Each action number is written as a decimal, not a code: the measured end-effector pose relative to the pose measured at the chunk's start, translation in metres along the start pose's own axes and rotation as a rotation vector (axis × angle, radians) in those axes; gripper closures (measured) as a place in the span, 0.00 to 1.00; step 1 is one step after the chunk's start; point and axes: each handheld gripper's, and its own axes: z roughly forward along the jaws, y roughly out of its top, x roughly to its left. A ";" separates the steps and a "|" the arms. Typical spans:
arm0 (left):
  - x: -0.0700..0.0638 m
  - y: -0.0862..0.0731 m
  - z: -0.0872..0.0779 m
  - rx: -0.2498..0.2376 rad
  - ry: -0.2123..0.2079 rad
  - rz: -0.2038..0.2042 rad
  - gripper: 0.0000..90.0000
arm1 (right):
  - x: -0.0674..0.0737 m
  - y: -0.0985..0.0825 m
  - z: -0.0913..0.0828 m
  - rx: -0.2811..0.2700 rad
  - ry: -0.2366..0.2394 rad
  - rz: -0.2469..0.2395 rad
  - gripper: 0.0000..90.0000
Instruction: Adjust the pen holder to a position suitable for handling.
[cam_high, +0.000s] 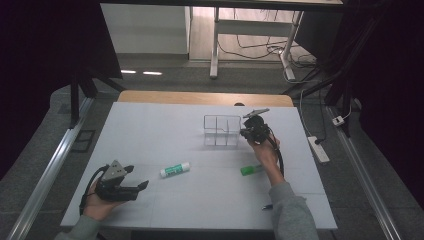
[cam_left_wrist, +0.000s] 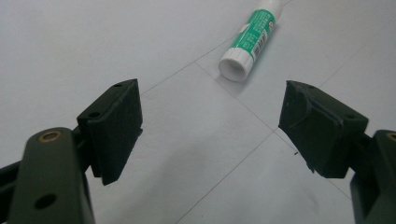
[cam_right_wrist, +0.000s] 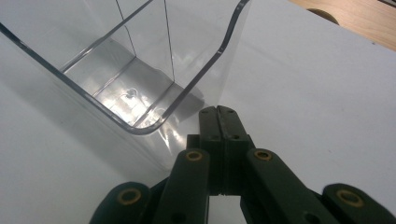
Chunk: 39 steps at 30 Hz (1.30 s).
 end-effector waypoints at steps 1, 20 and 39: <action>0.000 0.000 0.000 0.000 0.000 0.000 0.23 | 0.002 0.001 0.002 -0.001 0.003 -0.007 1.00; 0.000 0.000 0.000 0.001 0.000 0.001 0.23 | 0.016 0.008 0.011 0.012 0.023 -0.033 1.00; 0.001 -0.001 -0.001 0.000 0.004 -0.003 0.23 | 0.025 0.011 0.004 0.002 0.011 -0.061 1.00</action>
